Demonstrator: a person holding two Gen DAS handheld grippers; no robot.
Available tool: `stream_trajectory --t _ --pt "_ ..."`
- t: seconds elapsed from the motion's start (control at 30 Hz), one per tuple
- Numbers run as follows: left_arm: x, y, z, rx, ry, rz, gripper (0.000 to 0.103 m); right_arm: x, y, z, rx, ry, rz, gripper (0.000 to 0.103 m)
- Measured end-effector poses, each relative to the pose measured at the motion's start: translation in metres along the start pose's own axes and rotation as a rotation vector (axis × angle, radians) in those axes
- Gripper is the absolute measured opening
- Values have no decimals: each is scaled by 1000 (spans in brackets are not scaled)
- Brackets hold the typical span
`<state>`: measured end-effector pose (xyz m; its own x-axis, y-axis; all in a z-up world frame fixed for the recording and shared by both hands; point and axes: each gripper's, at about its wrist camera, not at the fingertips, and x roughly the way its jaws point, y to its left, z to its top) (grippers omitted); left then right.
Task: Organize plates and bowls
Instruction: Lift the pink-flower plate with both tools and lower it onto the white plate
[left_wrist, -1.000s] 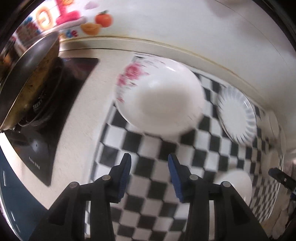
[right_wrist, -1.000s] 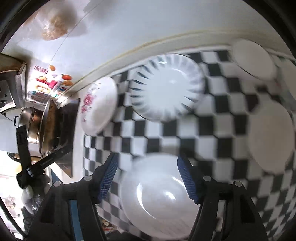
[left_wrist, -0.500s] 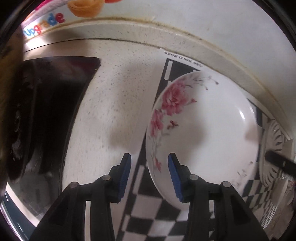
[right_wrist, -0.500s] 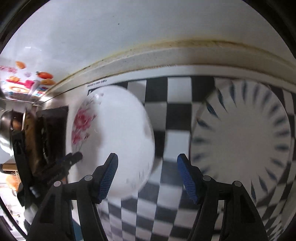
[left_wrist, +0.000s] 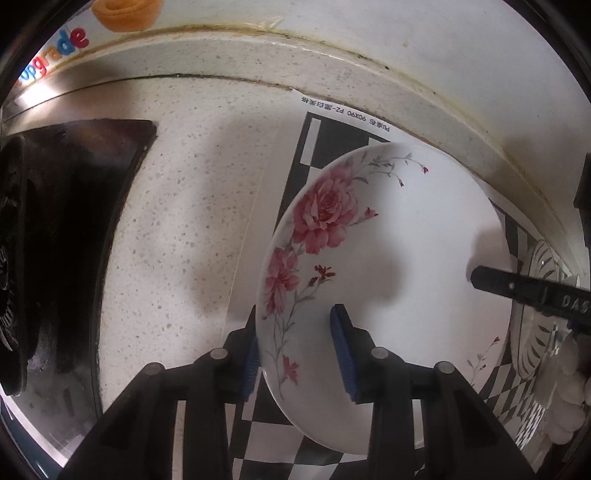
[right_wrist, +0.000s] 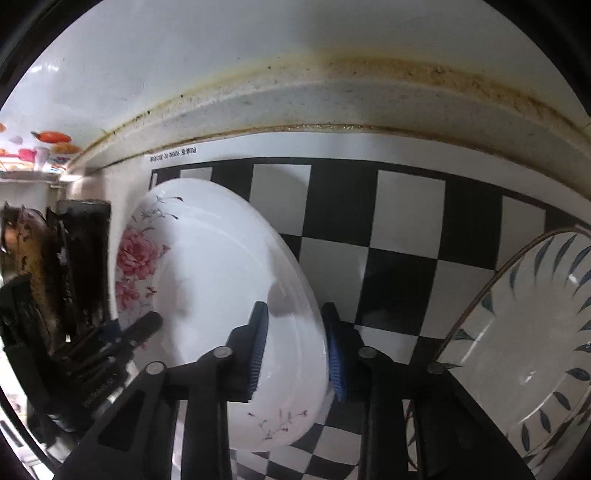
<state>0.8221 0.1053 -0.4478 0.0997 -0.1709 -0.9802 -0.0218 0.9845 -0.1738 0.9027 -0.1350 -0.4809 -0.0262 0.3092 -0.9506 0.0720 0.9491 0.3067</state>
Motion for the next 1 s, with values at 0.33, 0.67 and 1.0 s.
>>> stream_trajectory --t 0.33,0.67,1.0 --pt "-26 15 -16 -15 -38 18 27 -4 8 -17 -26 -13 7 19" --pt "-65 2 -45 1 -83 19 27 -38 6 -53 -31 -57 51 18" --pt "-107 -47 -90 33 -132 21 27 -100 -22 -120 -26 -133 82 18"
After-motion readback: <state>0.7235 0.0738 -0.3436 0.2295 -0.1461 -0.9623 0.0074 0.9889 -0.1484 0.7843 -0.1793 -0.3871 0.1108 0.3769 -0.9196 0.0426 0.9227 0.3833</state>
